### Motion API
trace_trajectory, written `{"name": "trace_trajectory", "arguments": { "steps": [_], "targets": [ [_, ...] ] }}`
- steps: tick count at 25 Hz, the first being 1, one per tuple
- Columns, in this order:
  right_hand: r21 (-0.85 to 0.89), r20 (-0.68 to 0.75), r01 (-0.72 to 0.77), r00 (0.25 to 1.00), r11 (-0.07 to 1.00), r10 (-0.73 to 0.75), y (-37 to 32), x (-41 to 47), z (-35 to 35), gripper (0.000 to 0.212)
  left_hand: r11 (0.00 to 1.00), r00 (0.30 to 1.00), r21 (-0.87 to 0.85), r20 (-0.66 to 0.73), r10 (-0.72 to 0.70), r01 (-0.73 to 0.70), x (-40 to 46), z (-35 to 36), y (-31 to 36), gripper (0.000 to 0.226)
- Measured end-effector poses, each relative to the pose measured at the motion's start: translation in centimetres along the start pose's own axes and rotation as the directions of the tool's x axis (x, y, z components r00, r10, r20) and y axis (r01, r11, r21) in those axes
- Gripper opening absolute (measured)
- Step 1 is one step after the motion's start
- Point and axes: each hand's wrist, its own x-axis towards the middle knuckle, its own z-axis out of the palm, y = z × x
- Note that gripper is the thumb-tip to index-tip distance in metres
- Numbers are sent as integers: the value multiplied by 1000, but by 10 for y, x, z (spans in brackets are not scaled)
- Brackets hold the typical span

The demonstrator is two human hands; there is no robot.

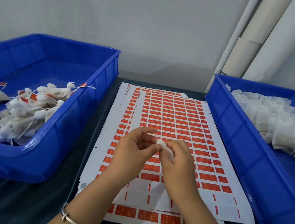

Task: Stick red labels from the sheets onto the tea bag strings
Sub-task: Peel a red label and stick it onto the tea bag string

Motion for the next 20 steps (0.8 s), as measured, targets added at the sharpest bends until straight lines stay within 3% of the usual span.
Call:
{"name": "trace_trajectory", "arguments": {
  "steps": [2,5,8,10,11,14,18,20],
  "targets": [
    [87,140,-172,977,981,159,-4,3,-6,2,1000,999,3,34,1,-1,1,-3,3,37],
    [303,316,-422,890,854,328,-4,7,-19,14,999,995,0,91,-42,42,4,-13,1,35],
    [583,538,-600,790,547,293,-2,8,-28,19,998,993,28,103,-50,47,5,-13,-1,23],
    [637,656,-701,712,322,250,0,9,-27,17,988,996,147,73,47,-58,4,-8,0,24],
    [632,691,-728,685,267,232,1,10,-25,31,969,994,222,63,94,-105,3,-6,0,26],
    [620,716,-751,660,226,229,3,9,-21,48,906,982,381,53,179,-185,-4,-5,-1,24],
    [629,686,-728,685,273,245,4,9,-22,30,916,980,353,127,154,-190,-15,-9,-2,40],
    [635,672,-706,705,315,226,3,9,-25,26,935,984,320,134,116,-154,-16,-10,1,36]
  ]
}}
